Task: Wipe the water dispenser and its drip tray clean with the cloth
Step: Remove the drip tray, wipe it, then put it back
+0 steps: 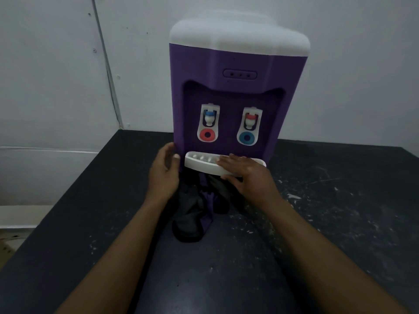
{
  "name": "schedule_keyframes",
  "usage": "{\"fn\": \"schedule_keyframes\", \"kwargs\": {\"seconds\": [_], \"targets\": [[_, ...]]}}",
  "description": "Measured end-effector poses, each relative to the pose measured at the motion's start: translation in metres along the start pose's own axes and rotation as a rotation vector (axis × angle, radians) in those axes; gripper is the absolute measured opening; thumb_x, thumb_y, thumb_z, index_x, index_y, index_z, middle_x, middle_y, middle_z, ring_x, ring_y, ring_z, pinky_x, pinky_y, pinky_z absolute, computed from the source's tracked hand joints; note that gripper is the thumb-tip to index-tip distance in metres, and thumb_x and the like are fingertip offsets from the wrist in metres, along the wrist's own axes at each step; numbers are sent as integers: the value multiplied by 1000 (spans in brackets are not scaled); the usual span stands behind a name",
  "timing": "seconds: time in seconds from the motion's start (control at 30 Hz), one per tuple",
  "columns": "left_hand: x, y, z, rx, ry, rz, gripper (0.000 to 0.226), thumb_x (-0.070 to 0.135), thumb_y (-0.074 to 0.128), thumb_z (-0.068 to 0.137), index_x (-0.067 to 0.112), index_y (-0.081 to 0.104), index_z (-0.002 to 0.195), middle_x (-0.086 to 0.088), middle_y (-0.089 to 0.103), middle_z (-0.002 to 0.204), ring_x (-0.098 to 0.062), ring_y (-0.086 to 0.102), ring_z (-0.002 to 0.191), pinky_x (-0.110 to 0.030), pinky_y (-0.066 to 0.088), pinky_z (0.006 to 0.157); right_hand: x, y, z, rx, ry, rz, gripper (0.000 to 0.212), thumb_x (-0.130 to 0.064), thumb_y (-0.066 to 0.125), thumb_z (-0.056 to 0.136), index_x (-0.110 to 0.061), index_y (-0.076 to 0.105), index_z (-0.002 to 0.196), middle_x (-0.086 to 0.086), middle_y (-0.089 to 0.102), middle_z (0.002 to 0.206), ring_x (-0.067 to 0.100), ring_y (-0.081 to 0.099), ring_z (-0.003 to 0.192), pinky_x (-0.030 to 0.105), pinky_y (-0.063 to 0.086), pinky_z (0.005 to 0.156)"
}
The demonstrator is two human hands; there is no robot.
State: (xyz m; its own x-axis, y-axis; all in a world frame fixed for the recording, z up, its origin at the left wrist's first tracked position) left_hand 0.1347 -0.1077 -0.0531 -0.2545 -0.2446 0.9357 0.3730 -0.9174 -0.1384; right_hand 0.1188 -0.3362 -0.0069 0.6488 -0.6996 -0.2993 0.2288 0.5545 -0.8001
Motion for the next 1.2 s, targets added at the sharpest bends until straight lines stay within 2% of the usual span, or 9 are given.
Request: {"fn": "schedule_keyframes", "kwargs": {"seconds": [0.1, 0.17, 0.2, 0.27, 0.33, 0.43, 0.67, 1.03, 1.2], "targets": [[-2, 18, 4, -183, 45, 15, 57, 41, 53, 103, 37, 29, 155, 34, 47, 140, 29, 41, 118, 3, 37, 92, 8, 9, 5, -23, 5, -5, 44, -15, 77, 92, -16, 68, 135, 2, 64, 140, 24, 56, 137, 47, 44, 115], [0, 24, 0, -258, 97, 61, 69, 40, 60, 100, 46, 18, 154, 50, 40, 134, 28, 39, 122, 3, 35, 93, 10, 14, 9, -43, 3, -6, 43, -14, 76, 93, -15, 67, 136, 3, 64, 141, 25, 56, 138, 45, 44, 116], [-2, 27, -3, -278, 129, 97, 75, 38, 66, 97, 47, 16, 153, 49, 41, 135, 24, 41, 126, 0, 37, 96, 11, 17, 11, -58, 4, -8, 43, -14, 74, 95, -15, 66, 137, 3, 63, 142, 25, 54, 139, 44, 42, 117], [-8, 32, -7, -317, 142, 153, 95, 44, 74, 90, 40, 8, 158, 30, 42, 150, 7, 44, 136, -16, 41, 108, 12, 22, 16, -91, 6, -15, 42, -13, 70, 97, -14, 64, 139, 4, 61, 145, 26, 51, 142, 42, 39, 119], [-18, 37, -9, -370, 93, 259, 123, 60, 76, 80, 36, -17, 158, 11, 27, 164, -9, 38, 145, -30, 39, 114, 14, 25, 17, -108, 10, -15, 42, -12, 69, 98, -14, 63, 140, 4, 60, 145, 26, 50, 143, 41, 38, 120], [-23, 41, -10, -401, 79, 396, 144, 79, 69, 63, 32, -37, 150, 2, 11, 170, -18, 33, 148, -31, 37, 112, 16, 29, 14, -113, 15, -26, 42, -11, 70, 97, -14, 63, 139, 4, 60, 145, 26, 51, 142, 40, 39, 120], [-23, 49, -12, -517, 137, 501, 165, 85, 73, 47, 23, -51, 136, -5, -14, 169, -21, 11, 156, -43, 28, 123, 28, 45, 9, -138, 46, 15, 45, -10, 75, 93, -12, 65, 137, 7, 61, 143, 33, 53, 139, 46, 40, 118], [-23, 48, -11, -493, 142, 500, 166, 86, 72, 48, 18, -46, 143, -4, -12, 169, -22, 15, 155, -41, 30, 122, 36, 55, 3, -114, 14, 52, 42, -6, 71, 95, -12, 66, 136, 7, 62, 142, 33, 54, 138, 47, 45, 114], [-24, 48, -9, -483, 147, 496, 165, 84, 74, 49, 21, -45, 144, -4, -8, 170, -24, 19, 154, -45, 34, 120, 40, 57, 4, -220, 74, 113, 37, -18, 61, 104, -17, 62, 141, 2, 58, 148, 24, 45, 146, 43, 29, 124]]}}
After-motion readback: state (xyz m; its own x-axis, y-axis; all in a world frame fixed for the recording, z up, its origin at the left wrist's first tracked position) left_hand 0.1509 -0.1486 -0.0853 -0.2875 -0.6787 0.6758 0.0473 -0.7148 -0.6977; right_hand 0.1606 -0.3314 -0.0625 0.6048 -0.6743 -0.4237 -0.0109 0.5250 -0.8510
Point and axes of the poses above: each hand's wrist, its own z-axis towards the middle knuckle, its own y-axis out of the palm, x = y × z, the point moved 9 cm from there along z, towards the middle knuckle
